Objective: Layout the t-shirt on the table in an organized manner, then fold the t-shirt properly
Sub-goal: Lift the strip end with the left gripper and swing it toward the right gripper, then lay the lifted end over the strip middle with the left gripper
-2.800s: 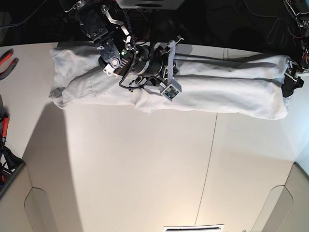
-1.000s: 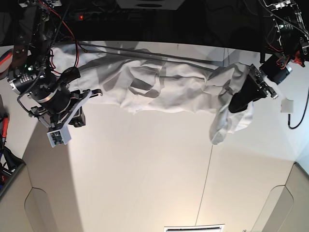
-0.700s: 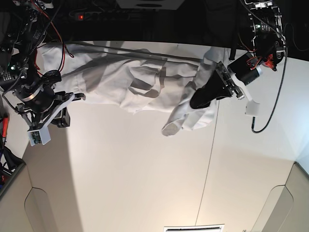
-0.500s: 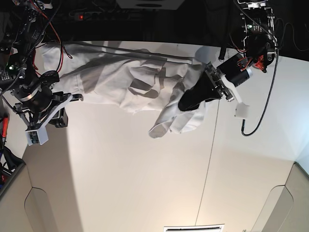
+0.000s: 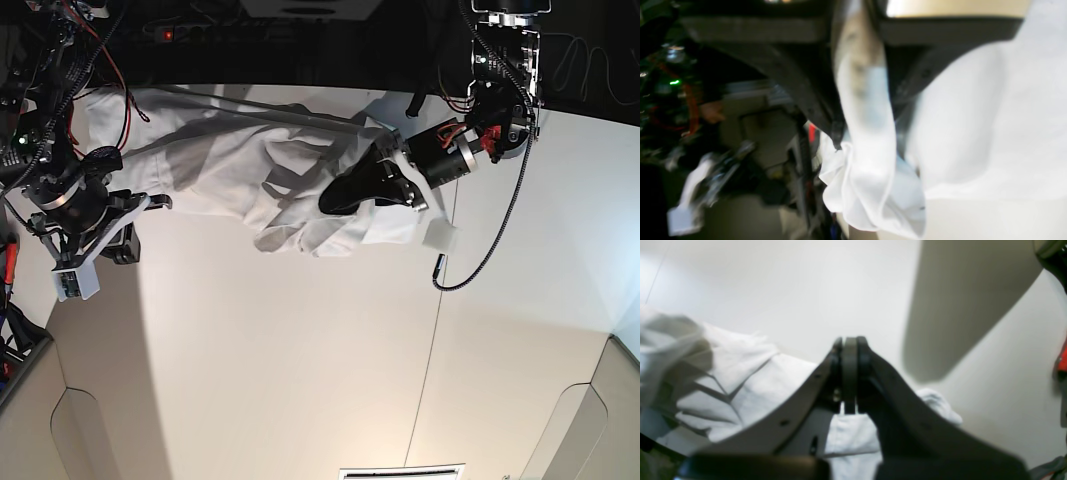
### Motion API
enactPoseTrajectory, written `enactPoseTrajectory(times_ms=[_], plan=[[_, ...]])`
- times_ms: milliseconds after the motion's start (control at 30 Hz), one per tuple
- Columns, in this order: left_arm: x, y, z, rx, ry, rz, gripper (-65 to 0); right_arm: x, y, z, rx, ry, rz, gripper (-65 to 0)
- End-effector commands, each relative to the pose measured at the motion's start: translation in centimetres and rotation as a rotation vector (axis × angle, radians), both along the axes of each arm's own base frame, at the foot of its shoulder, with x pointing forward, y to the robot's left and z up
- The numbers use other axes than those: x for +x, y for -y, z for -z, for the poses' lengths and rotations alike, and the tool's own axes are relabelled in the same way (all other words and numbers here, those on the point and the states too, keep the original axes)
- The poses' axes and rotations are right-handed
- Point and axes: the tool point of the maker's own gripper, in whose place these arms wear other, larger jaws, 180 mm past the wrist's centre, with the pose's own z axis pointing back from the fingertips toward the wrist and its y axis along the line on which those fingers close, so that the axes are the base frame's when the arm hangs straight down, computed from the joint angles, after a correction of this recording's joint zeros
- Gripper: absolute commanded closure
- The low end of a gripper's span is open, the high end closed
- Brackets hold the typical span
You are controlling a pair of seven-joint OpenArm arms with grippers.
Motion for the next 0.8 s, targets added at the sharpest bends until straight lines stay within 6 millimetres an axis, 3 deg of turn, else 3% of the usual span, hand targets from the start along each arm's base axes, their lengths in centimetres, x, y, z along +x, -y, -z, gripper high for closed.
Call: enactPoseTrajectory(times_ms=[0,267,467,600,767], plan=[[0.8,0.4,-1.4,-0.023,0.053,-0.005,0.0,0.6,0.0,-1.2,0.000,0.049,-0.005,0.0],[0.9,1.5,0.6,0.136,0.107,0.019,0.0,0.6,0.0,-1.2,0.000,0.049,-0.005,0.0],[0.8,2.0,0.3,0.127,0.118,0.023,0.0,0.6,0.0,-1.2,0.001,0.049,-0.005,0.0],[1.3,1.9,0.0,0.114,0.134,-0.002,-22.5,0.6,0.0,-1.2,0.000,0.049,-0.005,0.0],[1.5,2.0,-1.1,0.045,0.134,-0.024,-24.4,0.7,0.0,-1.3,0.002,0.054,-0.005,0.0]])
